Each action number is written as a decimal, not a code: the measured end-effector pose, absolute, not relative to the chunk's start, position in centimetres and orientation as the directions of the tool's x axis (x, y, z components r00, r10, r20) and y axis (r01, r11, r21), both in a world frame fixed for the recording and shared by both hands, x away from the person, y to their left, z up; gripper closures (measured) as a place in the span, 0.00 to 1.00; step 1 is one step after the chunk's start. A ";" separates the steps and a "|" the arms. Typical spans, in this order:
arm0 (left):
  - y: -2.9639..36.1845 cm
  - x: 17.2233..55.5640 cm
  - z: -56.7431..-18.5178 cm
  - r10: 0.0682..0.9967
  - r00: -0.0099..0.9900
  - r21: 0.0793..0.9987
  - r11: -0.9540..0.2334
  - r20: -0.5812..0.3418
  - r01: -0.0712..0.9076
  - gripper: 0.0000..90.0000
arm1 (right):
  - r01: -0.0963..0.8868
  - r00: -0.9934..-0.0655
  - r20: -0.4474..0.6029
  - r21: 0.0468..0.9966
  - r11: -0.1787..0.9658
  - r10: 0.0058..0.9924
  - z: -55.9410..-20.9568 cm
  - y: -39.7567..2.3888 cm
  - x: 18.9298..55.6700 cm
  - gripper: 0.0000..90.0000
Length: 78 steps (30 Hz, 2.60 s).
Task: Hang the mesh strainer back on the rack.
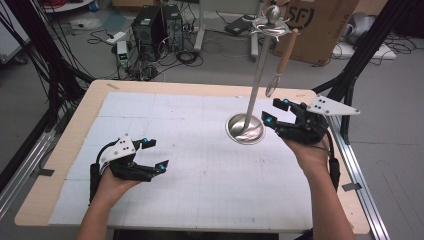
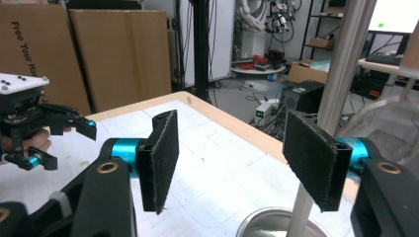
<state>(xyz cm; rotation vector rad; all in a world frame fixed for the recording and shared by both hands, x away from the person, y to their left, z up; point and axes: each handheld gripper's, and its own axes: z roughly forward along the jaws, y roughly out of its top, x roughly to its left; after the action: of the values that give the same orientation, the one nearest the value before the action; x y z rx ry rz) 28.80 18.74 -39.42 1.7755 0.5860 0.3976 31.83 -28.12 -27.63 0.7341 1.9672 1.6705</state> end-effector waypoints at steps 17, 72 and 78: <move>18.5 28.6 -39.6 0.572 0.820 0.961 -0.208 -0.030 0.181 0.19 | 0.159 -0.739 0.065 0.984 0.079 0.671 -33.2 -29.1 30.7 0.38; 18.4 28.6 -40.5 0.586 0.810 0.960 -0.204 -0.036 0.191 0.19 | 0.237 -0.740 0.110 0.966 0.104 0.663 -39.5 -28.0 28.5 0.21; 18.4 28.5 -40.5 0.587 0.809 0.960 -0.208 -0.033 0.190 0.19 | 0.242 -0.742 0.115 0.965 0.103 0.660 -39.7 -27.8 28.7 0.21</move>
<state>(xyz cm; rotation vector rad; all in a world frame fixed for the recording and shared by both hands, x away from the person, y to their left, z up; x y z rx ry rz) 28.52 18.44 -40.52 1.7748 0.6010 0.4051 28.67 -27.82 -39.67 0.8846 2.0427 1.6767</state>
